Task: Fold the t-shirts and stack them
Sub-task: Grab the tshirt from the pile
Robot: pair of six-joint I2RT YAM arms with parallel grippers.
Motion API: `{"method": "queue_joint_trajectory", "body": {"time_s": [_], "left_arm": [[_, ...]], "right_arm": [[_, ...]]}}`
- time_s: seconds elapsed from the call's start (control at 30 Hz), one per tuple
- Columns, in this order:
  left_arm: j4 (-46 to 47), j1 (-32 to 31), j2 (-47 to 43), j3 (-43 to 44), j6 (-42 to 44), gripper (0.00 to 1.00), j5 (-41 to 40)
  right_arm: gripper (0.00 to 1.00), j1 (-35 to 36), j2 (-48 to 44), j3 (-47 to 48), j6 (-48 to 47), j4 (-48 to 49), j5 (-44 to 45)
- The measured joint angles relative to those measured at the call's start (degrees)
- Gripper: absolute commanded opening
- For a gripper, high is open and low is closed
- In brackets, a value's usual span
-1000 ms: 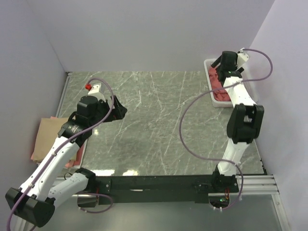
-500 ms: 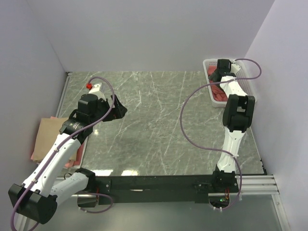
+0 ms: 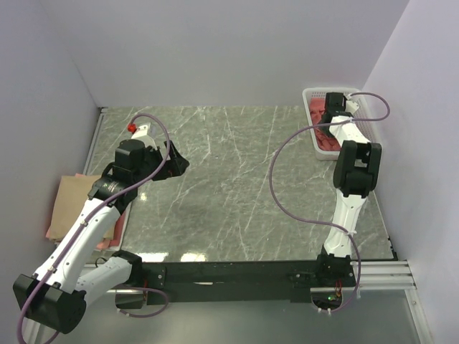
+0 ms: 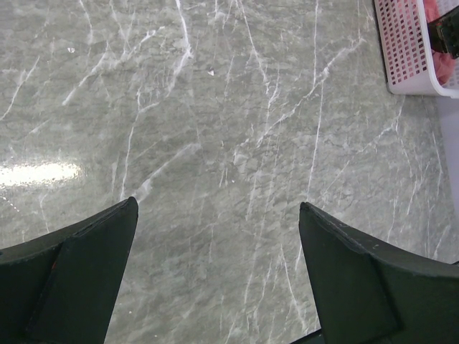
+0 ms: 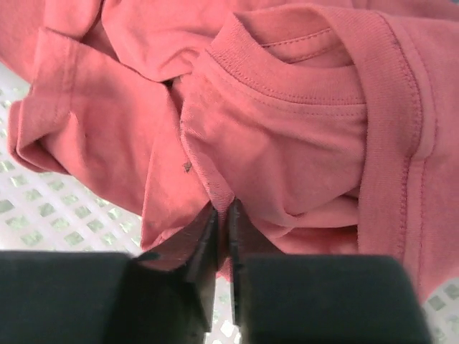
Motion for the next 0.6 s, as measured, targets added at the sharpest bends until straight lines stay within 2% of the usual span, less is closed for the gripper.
{"method": "queue_joint_trajectory", "body": {"time_s": [0.07,0.3,0.47,0.6], "left_arm": [[0.0,0.0,0.0,0.0,0.0,0.99,0.0],[0.1,0.5,0.2,0.0,0.0,0.99,0.0],[0.2,1.2,0.3,0.0,0.0,0.99,0.0],[0.3,1.6,0.3,0.0,0.0,1.00,0.0]], "right_arm": [[0.00,-0.2,-0.2,0.0,0.0,-0.2,-0.2],[0.00,-0.3,-4.7,2.2,-1.2,-2.6,1.4],[0.00,0.3,-12.9,4.3,-2.8,-3.1,5.9],[0.00,2.7,-20.0,9.8,-6.0,-3.7,11.3]]}}
